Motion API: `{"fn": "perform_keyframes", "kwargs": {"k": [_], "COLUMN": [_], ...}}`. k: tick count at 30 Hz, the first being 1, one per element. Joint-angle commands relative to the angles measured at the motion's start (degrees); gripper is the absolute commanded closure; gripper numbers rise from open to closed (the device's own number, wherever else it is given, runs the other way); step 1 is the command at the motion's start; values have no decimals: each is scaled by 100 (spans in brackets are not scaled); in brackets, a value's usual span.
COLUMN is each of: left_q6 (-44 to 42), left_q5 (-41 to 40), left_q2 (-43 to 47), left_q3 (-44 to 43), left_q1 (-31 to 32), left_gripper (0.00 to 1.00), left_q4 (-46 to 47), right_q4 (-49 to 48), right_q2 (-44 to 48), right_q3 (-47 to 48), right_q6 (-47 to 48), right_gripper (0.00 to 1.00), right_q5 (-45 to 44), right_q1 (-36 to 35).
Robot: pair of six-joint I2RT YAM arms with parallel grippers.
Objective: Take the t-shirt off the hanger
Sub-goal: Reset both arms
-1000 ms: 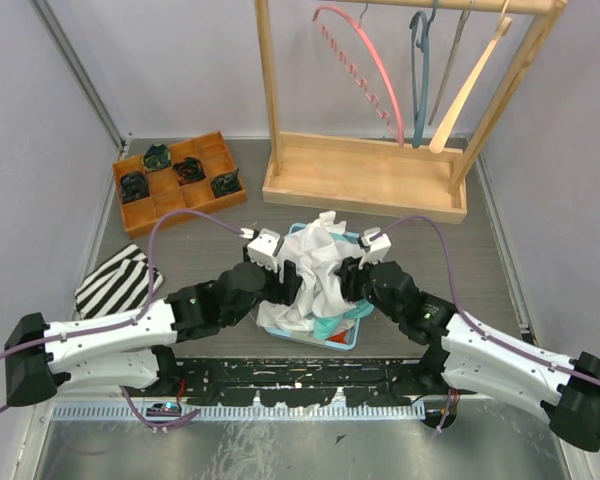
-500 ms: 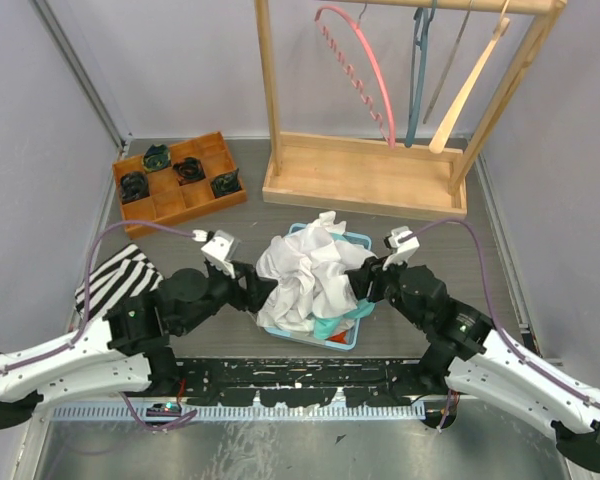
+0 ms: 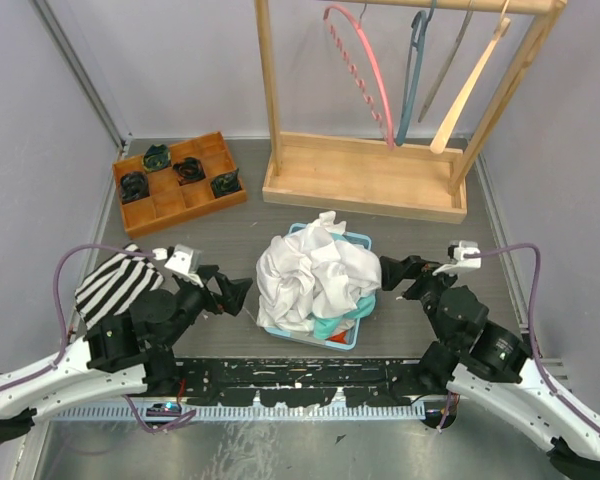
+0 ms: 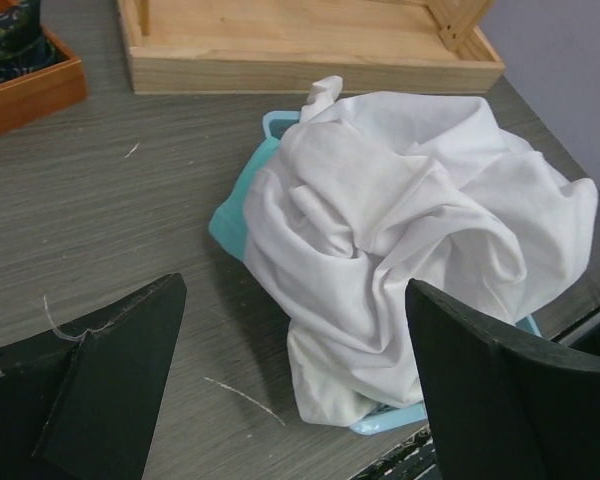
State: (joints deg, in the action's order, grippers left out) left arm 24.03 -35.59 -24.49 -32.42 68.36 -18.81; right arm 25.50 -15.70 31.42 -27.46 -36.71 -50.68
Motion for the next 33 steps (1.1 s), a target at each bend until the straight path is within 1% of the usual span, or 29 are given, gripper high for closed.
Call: {"fn": "perform_keyframes", "kwargs": {"k": [1,6,12,19,26,33], "left_q6": [131,297,618,903,891,867], "left_q5": [-582,-659,-926,-1056,-1117,-1118], "left_q2": [359,613,792,1049,1491,1502], "left_q3": [338,533,623,603,722,750], "left_q1": [12,11,11,11,18,11], "left_gripper": [2,2,2,2,2,2], "left_q4": [328,293,43,-294,-345,-348], "right_q4": [598,1077,1158,1128,1074,1054], "right_q2": [268,704,1237,1303,1406,1462], "right_q3": [158,85,-30,-48,-95,-100], "right_q6": [-705,-1169,-1320,-1315,-1277,-1244], "right_gripper": [1,0,0,0,0,0], "right_q5": [-1150,-1526,-1565,-1383,-1350,-1338], "right_q1": [-29,-28,-28,-29,-30,-30]}}
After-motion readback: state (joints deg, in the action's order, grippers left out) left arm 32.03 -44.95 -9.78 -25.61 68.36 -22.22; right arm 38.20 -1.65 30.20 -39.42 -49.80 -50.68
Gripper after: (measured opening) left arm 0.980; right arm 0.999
